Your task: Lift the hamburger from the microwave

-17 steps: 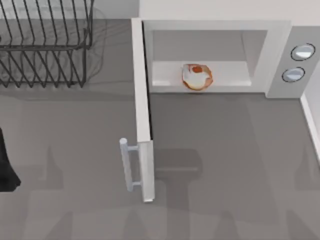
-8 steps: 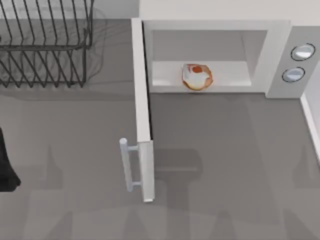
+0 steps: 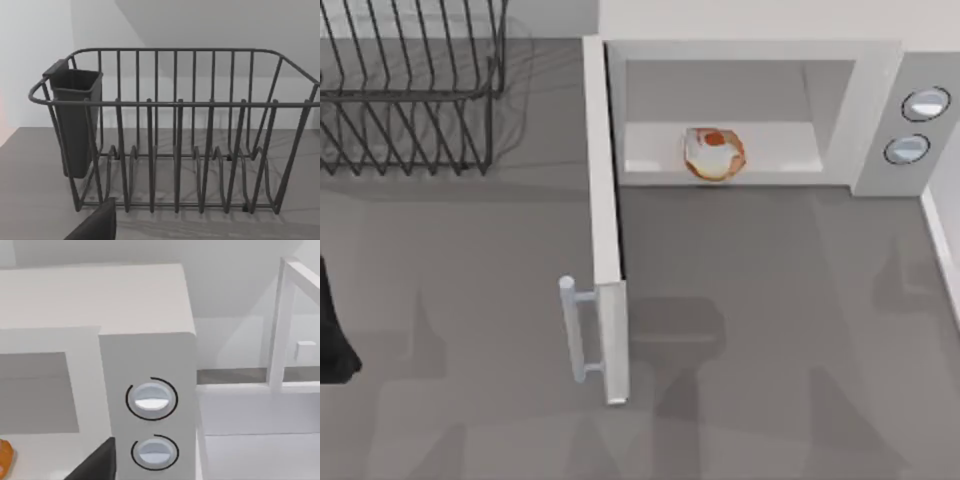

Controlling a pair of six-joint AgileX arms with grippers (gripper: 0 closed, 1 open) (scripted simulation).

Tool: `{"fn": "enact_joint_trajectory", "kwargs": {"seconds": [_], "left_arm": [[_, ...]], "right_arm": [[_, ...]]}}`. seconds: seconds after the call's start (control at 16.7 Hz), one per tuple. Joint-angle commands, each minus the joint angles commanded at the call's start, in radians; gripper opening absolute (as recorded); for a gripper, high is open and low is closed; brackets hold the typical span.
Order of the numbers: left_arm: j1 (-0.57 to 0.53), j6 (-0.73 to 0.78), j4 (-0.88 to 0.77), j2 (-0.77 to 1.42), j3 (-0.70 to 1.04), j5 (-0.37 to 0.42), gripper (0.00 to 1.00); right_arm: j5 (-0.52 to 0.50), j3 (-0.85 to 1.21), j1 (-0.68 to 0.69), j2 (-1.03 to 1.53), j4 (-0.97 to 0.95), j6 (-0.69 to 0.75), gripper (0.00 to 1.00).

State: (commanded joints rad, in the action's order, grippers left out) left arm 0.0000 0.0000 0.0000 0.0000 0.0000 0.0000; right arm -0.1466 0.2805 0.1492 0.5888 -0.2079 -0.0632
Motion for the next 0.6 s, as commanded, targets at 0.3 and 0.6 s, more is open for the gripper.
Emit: {"fn": "enact_joint_trajectory", "kwargs": {"seconds": [0.3,0.6], "left_arm": [[0.0,0.0,0.0,0.0,0.0,0.0,1.0],[0.0,0.0,0.0,0.0,0.0,0.0,1.0]], "right_arm": [[-0.124,0.237,0.126,0.499,-0.176,-0.053,1.0],[-0.255,0.487,0.259,1.026,-0.361,-0.11,1.0]]}}
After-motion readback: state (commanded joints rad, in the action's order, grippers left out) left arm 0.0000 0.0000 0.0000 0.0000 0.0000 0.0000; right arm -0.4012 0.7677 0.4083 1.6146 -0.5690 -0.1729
